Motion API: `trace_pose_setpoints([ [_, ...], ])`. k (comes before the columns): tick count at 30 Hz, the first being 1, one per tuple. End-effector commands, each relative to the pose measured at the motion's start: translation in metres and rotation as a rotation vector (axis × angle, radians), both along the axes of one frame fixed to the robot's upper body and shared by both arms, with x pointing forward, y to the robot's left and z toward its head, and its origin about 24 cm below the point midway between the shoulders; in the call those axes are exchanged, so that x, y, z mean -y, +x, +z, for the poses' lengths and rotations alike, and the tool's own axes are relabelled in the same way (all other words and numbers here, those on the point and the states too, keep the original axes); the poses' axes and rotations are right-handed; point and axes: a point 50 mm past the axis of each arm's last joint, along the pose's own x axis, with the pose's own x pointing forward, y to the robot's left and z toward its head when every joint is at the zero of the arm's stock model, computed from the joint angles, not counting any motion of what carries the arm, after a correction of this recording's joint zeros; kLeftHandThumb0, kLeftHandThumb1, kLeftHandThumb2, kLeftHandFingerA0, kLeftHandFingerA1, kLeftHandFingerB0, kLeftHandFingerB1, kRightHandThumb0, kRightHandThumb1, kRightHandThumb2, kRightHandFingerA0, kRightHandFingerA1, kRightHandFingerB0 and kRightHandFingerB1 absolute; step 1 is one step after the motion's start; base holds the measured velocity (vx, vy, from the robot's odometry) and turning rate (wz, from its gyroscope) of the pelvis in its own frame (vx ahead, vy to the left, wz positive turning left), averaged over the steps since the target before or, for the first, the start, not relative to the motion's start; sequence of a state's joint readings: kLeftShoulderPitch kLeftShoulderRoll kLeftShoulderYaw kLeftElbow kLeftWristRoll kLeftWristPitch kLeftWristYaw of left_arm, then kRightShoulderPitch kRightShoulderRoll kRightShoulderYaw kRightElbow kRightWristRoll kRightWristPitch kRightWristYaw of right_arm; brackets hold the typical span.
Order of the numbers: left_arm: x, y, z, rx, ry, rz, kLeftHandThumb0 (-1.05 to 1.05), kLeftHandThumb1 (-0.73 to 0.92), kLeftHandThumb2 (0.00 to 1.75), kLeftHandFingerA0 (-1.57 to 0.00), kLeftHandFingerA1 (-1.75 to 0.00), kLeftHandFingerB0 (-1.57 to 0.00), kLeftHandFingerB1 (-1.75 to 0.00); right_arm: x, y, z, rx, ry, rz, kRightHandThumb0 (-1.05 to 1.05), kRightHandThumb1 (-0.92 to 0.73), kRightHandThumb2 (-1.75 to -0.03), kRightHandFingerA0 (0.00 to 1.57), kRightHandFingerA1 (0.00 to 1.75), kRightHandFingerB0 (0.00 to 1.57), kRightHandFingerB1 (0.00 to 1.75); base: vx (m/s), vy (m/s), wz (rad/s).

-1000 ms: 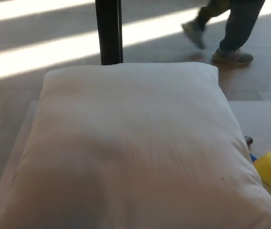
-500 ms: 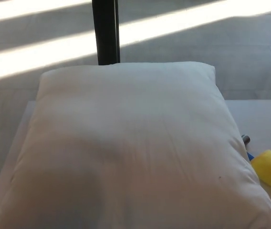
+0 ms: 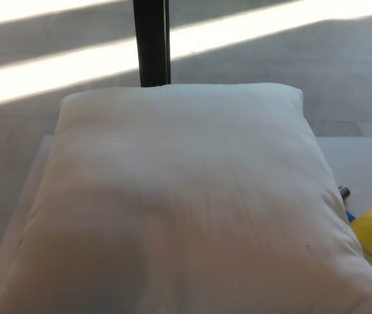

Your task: A hammer is kept on the right hand side and a pillow is kept on the left hand side on the desk infront of the robot and the robot uses its right hand to pick up the hammer and makes a downward swinging motion to hit the pillow

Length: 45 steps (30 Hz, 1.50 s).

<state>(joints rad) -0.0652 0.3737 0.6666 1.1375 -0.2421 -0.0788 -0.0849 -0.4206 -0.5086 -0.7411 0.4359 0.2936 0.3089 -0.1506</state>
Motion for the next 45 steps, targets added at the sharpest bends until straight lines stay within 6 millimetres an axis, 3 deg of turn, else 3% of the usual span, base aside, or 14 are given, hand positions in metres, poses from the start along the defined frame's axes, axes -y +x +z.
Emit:
trace_pose_setpoints([
  [1,-0.009,-0.003,0.008,0.057,0.019,-0.019,-0.62,0.57,0.58,-0.70,-0.47,-0.61,-0.44,-0.068,0.022,0.025,-0.182,-0.606,0.311,-1.05,-0.63,-0.98,0.00,0.03,0.08,0.09,0.00,0.000,0.00],
  [11,-0.008,-0.006,0.006,0.056,0.006,-0.007,-0.60,0.57,0.58,-0.68,-0.47,-0.64,-0.45,-0.108,0.035,-0.003,-0.515,-0.969,0.530,-1.04,-0.62,-1.02,0.00,0.13,0.10,0.01,0.00,0.000,0.00],
  [15,-0.007,-0.005,0.007,0.057,0.007,-0.028,-0.63,0.58,0.58,-0.65,-0.46,-0.59,-0.43,-0.112,0.039,-0.020,-0.668,-1.010,0.594,-1.02,-0.61,-1.00,0.00,0.08,0.00,0.05,0.00,0.000,0.00],
  [17,-0.007,-0.004,0.007,0.046,0.015,-0.014,-0.62,0.57,0.58,-0.69,-0.46,-0.65,-0.45,-0.114,0.042,-0.033,-0.749,-1.040,0.615,-0.96,-0.56,-0.90,0.00,0.01,0.10,0.15,0.00,0.000,0.00],
  [20,-0.008,-0.004,0.007,0.055,0.011,-0.019,-0.62,0.57,0.58,-0.70,-0.48,-0.62,-0.45,-0.113,0.043,-0.043,-0.808,-1.053,0.637,-1.05,-0.65,-1.02,0.00,0.04,0.06,0.10,0.00,0.000,0.00],
  [21,-0.008,-0.004,0.007,0.052,0.012,-0.023,-0.62,0.58,0.58,-0.68,-0.46,-0.59,-0.43,-0.112,0.044,-0.047,-0.825,-1.057,0.642,-0.91,-0.53,-0.84,0.00,0.00,0.08,0.19,0.00,0.000,0.00],
  [22,-0.008,-0.004,0.007,0.046,0.015,-0.028,-0.62,0.58,0.58,-0.68,-0.46,-0.60,-0.43,-0.111,0.044,-0.054,-0.852,-1.061,0.651,-1.05,-0.64,-0.98,0.00,0.01,0.14,0.14,0.00,0.000,0.00],
  [25,-0.008,-0.004,0.007,0.049,0.013,-0.015,-0.60,0.58,0.58,-0.68,-0.46,-0.61,-0.44,-0.110,0.043,-0.064,-0.925,-1.069,0.704,-1.00,-0.63,-0.97,0.00,0.08,0.05,0.11,0.00,0.000,0.00],
  [28,-0.008,-0.004,0.007,0.048,0.005,-0.001,-0.59,0.57,0.58,-0.71,-0.47,-0.65,-0.46,-0.108,0.041,-0.076,-0.981,-1.107,0.739,-1.05,-0.65,-0.98,0.00,0.05,0.19,0.14,0.00,0.000,0.00],
  [30,-0.009,-0.004,0.008,0.048,0.013,-0.008,-0.61,0.56,0.58,-0.72,-0.47,-0.66,-0.46,-0.107,0.040,-0.079,-1.022,-1.124,0.759,-0.94,-0.59,-0.96,0.00,0.13,0.07,0.17,0.00,0.000,0.00],
  [31,-0.008,-0.004,0.007,0.036,0.021,-0.022,-0.63,0.58,0.58,-0.68,-0.46,-0.64,-0.44,-0.106,0.040,-0.082,-1.027,-1.126,0.766,-0.82,-0.67,-0.72,0.00,0.00,0.06,0.23,0.00,0.000,0.00],
  [34,-0.007,-0.003,0.007,0.043,0.014,-0.022,-0.62,0.57,0.58,-0.68,-0.46,-0.62,-0.43,-0.105,0.041,-0.083,-1.043,-1.150,0.767,-0.85,-0.70,-0.61,0.00,0.00,0.07,0.28,0.00,0.000,0.00],
  [35,-0.007,-0.003,0.007,0.044,0.011,-0.021,-0.62,0.57,0.58,-0.69,-0.46,-0.62,-0.43,-0.105,0.042,-0.084,-1.061,-1.173,0.774,-1.02,-0.65,-0.96,0.00,0.11,0.16,0.21,0.00,0.000,0.00],
  [45,-0.008,-0.005,0.007,0.040,0.015,-0.034,-0.63,0.58,0.58,-0.68,-0.46,-0.61,-0.44,-0.116,0.044,-0.103,-1.170,-1.238,0.866,-0.92,-0.59,-0.92,0.00,0.11,0.13,0.28,0.00,0.000,0.00],
])
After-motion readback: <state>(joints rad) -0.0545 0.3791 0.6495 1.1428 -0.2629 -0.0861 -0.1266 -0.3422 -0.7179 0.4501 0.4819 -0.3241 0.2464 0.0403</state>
